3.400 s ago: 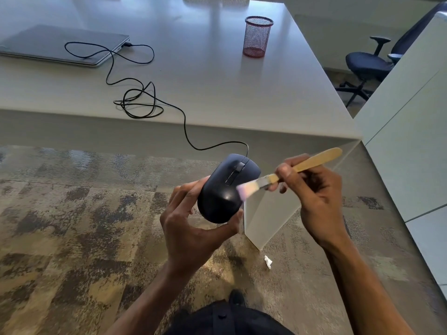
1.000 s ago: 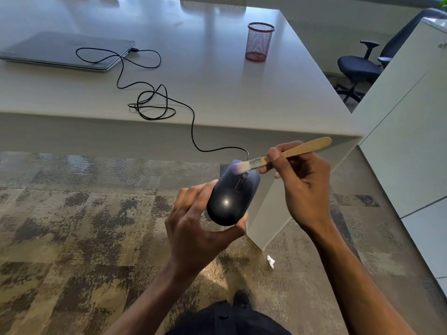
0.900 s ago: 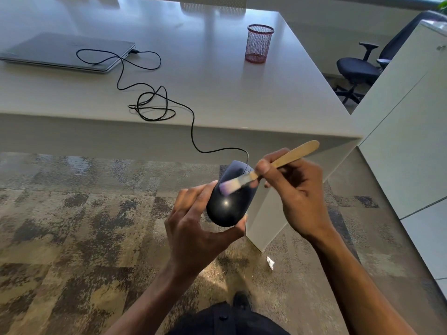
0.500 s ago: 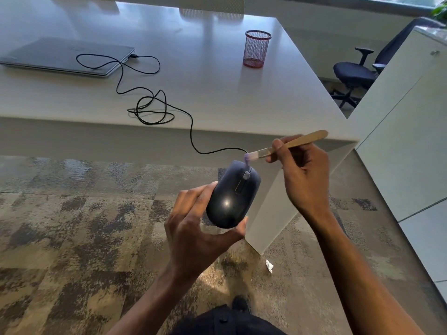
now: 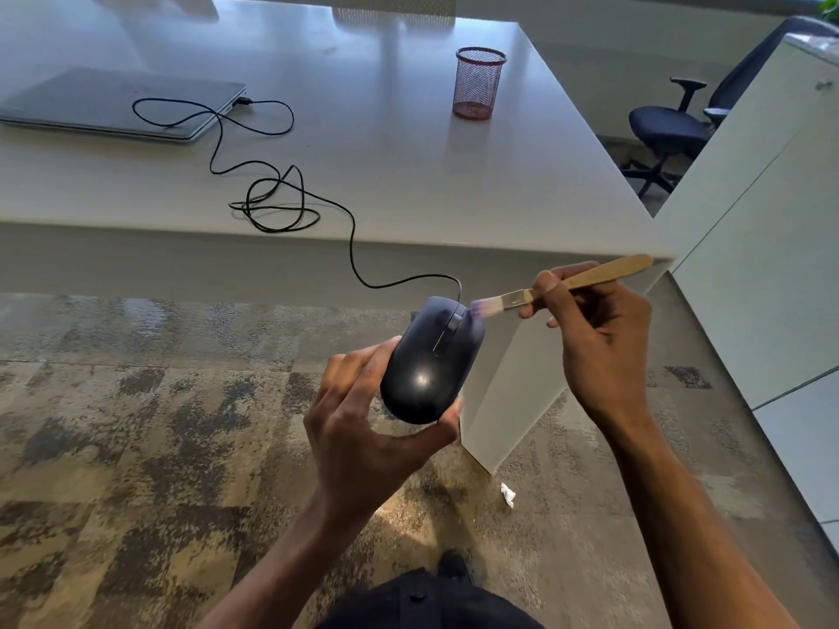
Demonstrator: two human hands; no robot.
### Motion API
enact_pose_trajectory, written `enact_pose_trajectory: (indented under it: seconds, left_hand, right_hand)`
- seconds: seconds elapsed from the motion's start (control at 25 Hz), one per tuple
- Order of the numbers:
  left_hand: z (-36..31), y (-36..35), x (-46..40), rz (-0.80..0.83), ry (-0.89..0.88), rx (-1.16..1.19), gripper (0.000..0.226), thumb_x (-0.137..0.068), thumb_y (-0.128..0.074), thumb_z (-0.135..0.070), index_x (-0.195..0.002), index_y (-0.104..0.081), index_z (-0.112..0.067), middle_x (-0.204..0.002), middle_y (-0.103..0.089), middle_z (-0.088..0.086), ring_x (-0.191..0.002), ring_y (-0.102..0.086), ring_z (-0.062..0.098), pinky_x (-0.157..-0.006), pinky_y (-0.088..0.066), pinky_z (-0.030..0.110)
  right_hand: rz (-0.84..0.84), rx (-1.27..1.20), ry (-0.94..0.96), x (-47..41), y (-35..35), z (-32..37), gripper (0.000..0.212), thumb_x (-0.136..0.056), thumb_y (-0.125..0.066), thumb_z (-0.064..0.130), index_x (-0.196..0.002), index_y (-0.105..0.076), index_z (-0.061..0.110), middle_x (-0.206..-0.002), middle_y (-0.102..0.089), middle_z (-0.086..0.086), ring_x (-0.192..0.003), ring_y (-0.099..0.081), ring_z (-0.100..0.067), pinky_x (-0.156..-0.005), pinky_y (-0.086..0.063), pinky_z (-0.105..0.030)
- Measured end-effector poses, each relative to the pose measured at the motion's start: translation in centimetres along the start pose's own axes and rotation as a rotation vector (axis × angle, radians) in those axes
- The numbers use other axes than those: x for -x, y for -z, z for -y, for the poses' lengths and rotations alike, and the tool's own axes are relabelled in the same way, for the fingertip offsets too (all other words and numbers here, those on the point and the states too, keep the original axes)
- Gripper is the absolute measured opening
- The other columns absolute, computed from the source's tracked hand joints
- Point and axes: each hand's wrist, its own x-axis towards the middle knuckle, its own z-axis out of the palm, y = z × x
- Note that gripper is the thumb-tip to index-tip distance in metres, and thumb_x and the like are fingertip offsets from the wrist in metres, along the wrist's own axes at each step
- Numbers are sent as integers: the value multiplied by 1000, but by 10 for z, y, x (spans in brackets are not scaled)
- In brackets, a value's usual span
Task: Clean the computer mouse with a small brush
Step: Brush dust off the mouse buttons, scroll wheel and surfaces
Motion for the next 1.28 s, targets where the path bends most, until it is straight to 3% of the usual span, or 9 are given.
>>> enact_pose_trajectory:
  seconds: [0.4,0.64,0.8,1.0,1.16,1.28]
  left_hand:
    - [-4,-9,-3,-20,-30,-14,65,-68,-75,-48,-111,-65,-2,-109,-59,-4,-97,-56,13,-86,-42,11]
    - [-4,-16,-4,-2,-32,-38,62,-69,-76,-49,-109,-67,-1,-106,-67,4,-94,-59,16,-84,-45,16]
    - [-5,-20,-5,0,-21,-23,64,-70,-74,-51,-110,-66,-2,-106,-65,1,-95,-57,14,-83,-45,16]
    - [-7,-25,-6,16,-7,-43,65,-70,-73,-51,-110,-65,0,-103,-67,7,-95,-57,14,-82,-45,16]
    - [-7,-28,-9,9,-1,-62,65,-70,-74,-50,-110,-65,0,-105,-67,7,-96,-58,16,-85,-44,13]
    - [-8,-30,-10,8,5,-72,64,-69,-74,-50,-110,-65,-1,-104,-67,8,-97,-56,13,-86,-41,11]
  right_hand:
    - [3,-12,66,-2,0,-1,11,-96,-61,23,-89,-66,28,-77,-72,19,-74,-71,-2,-67,-51,-9]
    - [-59,52,96,-9,-2,-4,13,-95,-59,33,-93,-65,22,-80,-68,29,-78,-70,3,-70,-52,-10]
    - [69,54,106,-12,3,-8,16,-97,-56,30,-92,-65,17,-80,-67,18,-76,-70,-2,-71,-54,-15]
    - [59,18,140,-16,12,-5,17,-97,-55,26,-91,-64,13,-80,-66,15,-73,-69,-5,-69,-56,-20]
    - [163,29,174,-13,6,-4,14,-96,-57,23,-91,-65,13,-82,-68,12,-76,-69,-5,-69,-57,-26]
    - [70,47,164,-17,8,-7,9,-96,-58,21,-93,-65,17,-83,-67,19,-77,-68,2,-67,-57,-21]
